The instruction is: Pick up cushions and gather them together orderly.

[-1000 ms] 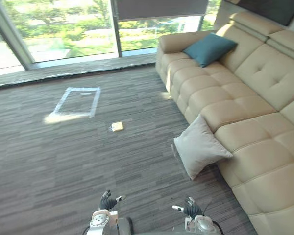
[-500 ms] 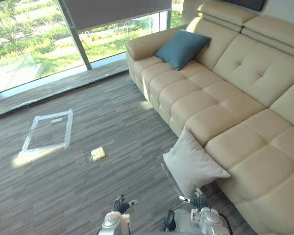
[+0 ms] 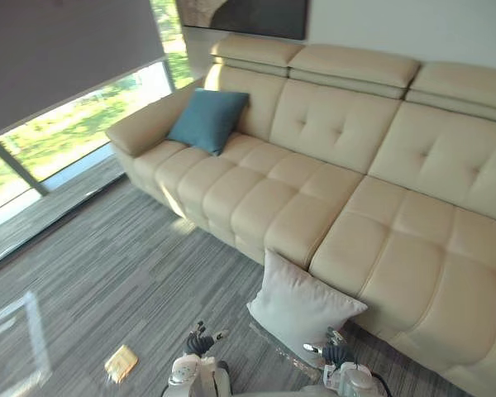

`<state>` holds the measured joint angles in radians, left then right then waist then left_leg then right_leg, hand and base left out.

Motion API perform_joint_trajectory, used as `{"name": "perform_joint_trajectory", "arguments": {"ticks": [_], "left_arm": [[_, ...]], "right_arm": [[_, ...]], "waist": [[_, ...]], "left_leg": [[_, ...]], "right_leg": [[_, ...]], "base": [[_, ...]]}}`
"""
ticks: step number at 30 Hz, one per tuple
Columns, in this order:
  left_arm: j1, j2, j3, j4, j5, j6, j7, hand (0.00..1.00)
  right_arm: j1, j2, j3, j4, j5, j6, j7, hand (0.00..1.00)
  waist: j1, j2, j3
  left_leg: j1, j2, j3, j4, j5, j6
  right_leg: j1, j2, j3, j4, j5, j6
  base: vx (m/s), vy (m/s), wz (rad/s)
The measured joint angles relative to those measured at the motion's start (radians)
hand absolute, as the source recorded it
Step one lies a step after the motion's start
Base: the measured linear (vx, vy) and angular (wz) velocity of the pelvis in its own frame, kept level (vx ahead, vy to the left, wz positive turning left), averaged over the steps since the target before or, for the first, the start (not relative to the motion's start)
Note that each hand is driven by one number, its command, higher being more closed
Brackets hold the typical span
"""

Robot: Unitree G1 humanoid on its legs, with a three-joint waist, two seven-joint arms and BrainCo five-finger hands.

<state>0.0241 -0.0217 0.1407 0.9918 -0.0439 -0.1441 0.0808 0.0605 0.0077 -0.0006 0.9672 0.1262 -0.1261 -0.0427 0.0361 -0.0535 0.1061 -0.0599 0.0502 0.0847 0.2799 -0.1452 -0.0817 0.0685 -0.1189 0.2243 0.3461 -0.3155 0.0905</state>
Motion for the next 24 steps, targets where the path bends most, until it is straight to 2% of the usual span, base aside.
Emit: {"name": "perform_joint_trajectory", "arguments": {"ticks": [2,4,6,8,10,12,14,16,18,20,21,22,24], "left_arm": [[-0.005,-0.001,-0.003,0.013,0.0,0.001,-0.001,0.0],[-0.005,-0.002,-0.005,0.026,0.0,0.003,0.0,0.0],[-0.006,0.001,-0.013,0.041,0.0,0.004,0.004,0.0],[-0.008,0.007,-0.023,0.047,-0.001,0.003,0.003,0.0],[-0.022,0.013,-0.045,0.086,0.0,0.005,0.002,0.0],[-0.032,0.005,-0.08,0.107,0.003,0.012,-0.006,0.0],[-0.032,0.004,-0.087,0.116,0.003,0.015,-0.009,0.0],[-0.03,0.006,-0.082,0.117,0.007,0.016,-0.021,0.0],[-0.033,0.007,-0.081,0.102,0.016,0.016,-0.026,0.0],[-0.032,0.011,-0.065,0.083,0.021,0.016,-0.026,0.0],[-0.032,0.009,-0.051,0.08,0.021,0.016,-0.025,0.0],[-0.032,0.005,-0.049,0.079,0.021,0.015,-0.026,0.0],[-0.032,0.004,-0.048,0.076,0.021,0.015,-0.025,0.0]], "right_arm": [[0.001,0.021,0.005,-0.001,-0.001,0.001,0.003,0.0],[-0.007,0.029,0.005,-0.012,-0.002,-0.001,0.003,0.0],[-0.016,0.03,0.005,-0.01,-0.002,-0.001,0.003,0.0],[-0.02,0.028,0.001,0.004,-0.003,-0.001,0.003,0.0],[-0.035,0.006,-0.012,0.036,-0.008,-0.001,0.003,0.0],[-0.058,-0.025,-0.044,0.05,-0.008,-0.002,0.002,0.0],[-0.059,-0.051,-0.074,0.076,-0.008,-0.001,0.003,0.0],[-0.041,-0.064,-0.087,0.081,-0.008,-0.001,0.002,0.0],[-0.03,-0.063,-0.097,0.079,-0.008,-0.001,0.003,0.0],[-0.025,-0.058,-0.096,0.079,-0.008,-0.001,0.003,0.0],[-0.025,-0.057,-0.097,0.078,-0.008,-0.001,0.003,0.0],[-0.022,-0.061,-0.103,0.075,-0.008,-0.001,0.002,0.0],[-0.014,-0.061,-0.114,0.075,-0.007,-0.001,0.002,0.0]], "waist": [[0.013,-0.006,-0.004],[0.014,0.009,0.006],[0.007,0.019,0.008],[0.002,0.018,0.006],[0.002,0.035,-0.006],[-0.028,0.074,0.015],[-0.03,0.087,0.011],[-0.03,0.081,0.009],[-0.027,0.059,0.011],[-0.009,0.048,0.017],[-0.007,0.042,0.021],[-0.007,0.044,0.021],[-0.007,0.043,0.023]], "left_leg": [[0.066,0.003,0.109,-0.028,-0.026,0.024],[0.143,0.011,0.205,-0.075,-0.031,0.032],[0.194,0.019,0.271,-0.118,-0.031,0.032],[0.218,0.022,0.318,-0.158,-0.029,0.021],[0.211,0.023,0.316,-0.185,-0.015,0.002],[0.206,0.035,0.297,-0.191,0.009,0.005],[0.22,0.048,0.273,-0.191,0.017,0.0],[0.23,0.06,0.275,-0.151,0.026,-0.014],[0.179,0.076,0.274,-0.02,0.026,-0.015],[0.129,0.099,0.266,0.109,0.023,-0.012],[0.119,0.106,0.245,0.138,0.001,-0.011],[0.117,0.099,0.195,0.123,-0.045,-0.014],[0.111,0.082,0.145,0.042,-0.063,-0.01]], "right_leg": [[-0.056,-0.002,0.041,0.093,0.031,0.032],[-0.151,-0.01,-0.017,0.257,0.057,0.042],[-0.191,-0.061,-0.205,0.297,0.052,0.023],[-0.186,-0.108,-0.456,0.185,0.089,-0.027],[-0.161,-0.088,-0.54,0.071,0.086,-0.051],[-0.138,-0.048,-0.536,0.007,0.115,-0.065],[-0.106,-0.03,-0.537,-0.033,0.124,-0.069],[-0.07,-0.016,-0.527,-0.066,0.124,-0.07],[-0.062,-0.015,-0.497,-0.086,0.128,-0.076],[-0.062,-0.007,-0.443,-0.102,0.136,-0.088],[-0.057,-0.006,-0.428,-0.109,0.139,-0.092],[-0.046,-0.004,-0.402,-0.115,0.141,-0.094],[-0.033,-0.004,-0.365,-0.117,0.141,-0.091]], "base": [[0.18,0.269,-1.43],[0.06,0.191,-1.37],[-0.01,0.122,-1.06],[0.01,0.007,-0.72],[0.12,-0.067,-0.58],[0.1,-0.083,-0.19],[0.09,-0.106,-0.08],[0.09,-0.093,-0.17],[0.03,-0.104,-0.35],[0.03,-0.04,-0.67],[0.05,0.028,-0.81],[0.05,0.049,-0.66],[0.07,0.084,-0.7]]}}
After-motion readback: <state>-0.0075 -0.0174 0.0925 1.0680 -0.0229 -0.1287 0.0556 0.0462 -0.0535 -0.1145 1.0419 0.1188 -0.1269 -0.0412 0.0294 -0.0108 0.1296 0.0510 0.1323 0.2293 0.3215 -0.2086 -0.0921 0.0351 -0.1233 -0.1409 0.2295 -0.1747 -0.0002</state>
